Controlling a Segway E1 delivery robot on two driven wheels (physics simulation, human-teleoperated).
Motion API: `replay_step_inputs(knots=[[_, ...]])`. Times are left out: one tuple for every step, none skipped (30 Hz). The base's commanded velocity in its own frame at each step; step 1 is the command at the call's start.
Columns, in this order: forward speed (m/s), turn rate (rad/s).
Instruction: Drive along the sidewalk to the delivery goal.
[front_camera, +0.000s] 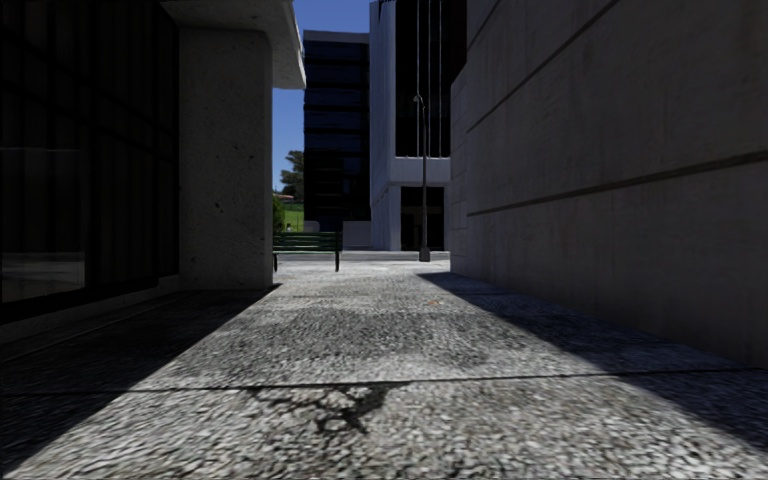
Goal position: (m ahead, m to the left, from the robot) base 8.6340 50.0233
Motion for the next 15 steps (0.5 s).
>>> replay_step_inputs(knots=[[2.00, -0.30], [2.00, -0.30], [2.00, -0.30], [2.00, -0.30], [2.00, -0.30], [2.00, -0.30], [2.00, -0.30], [2.00, -0.30], [2.00, -0.30], [2.00, -0.30], [2.00, -0.30], [2.00, -0.30], [2.00, -0.30], [2.00, -0.30], [2.00, -0.30]])
